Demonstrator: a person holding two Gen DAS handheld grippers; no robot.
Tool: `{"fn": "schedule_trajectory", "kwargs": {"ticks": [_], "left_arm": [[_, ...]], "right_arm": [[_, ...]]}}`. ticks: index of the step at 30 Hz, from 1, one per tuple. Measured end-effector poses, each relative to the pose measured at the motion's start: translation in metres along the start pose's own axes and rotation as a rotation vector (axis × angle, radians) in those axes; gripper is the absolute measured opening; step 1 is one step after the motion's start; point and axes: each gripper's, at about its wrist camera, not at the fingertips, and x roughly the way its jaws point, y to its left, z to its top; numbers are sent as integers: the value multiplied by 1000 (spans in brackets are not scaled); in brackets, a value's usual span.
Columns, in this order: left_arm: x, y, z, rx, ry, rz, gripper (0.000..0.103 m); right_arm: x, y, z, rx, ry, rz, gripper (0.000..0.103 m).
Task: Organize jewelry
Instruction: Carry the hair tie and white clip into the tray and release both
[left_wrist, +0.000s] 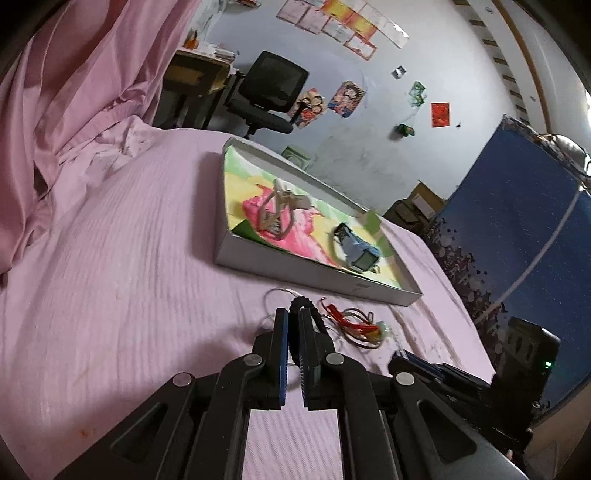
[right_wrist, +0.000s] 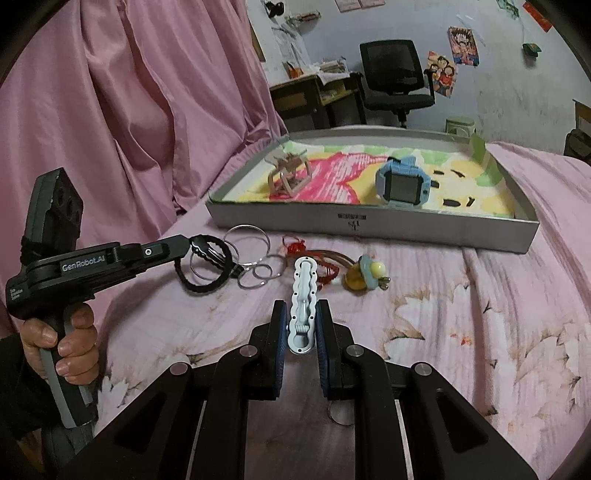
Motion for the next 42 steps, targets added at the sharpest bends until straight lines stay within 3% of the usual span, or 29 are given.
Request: {"fn": "schedule_trajectory", "kwargs": {"ticks": [12, 22, 31, 42], "left_arm": [[-13, -19, 16, 55, -75, -6, 5], [26, -29, 64, 103, -130, 68, 5], [67, -22, 79, 171, -85, 175, 5], [99, -10, 82, 149, 33, 248, 6]], "right_arm": [[-15, 7, 3, -10, -51, 23, 14], [-5, 1, 61, -46, -141, -46, 14], [53, -10, 106, -23, -102, -102, 14], [97, -16, 103, 2, 3, -137, 14]]}}
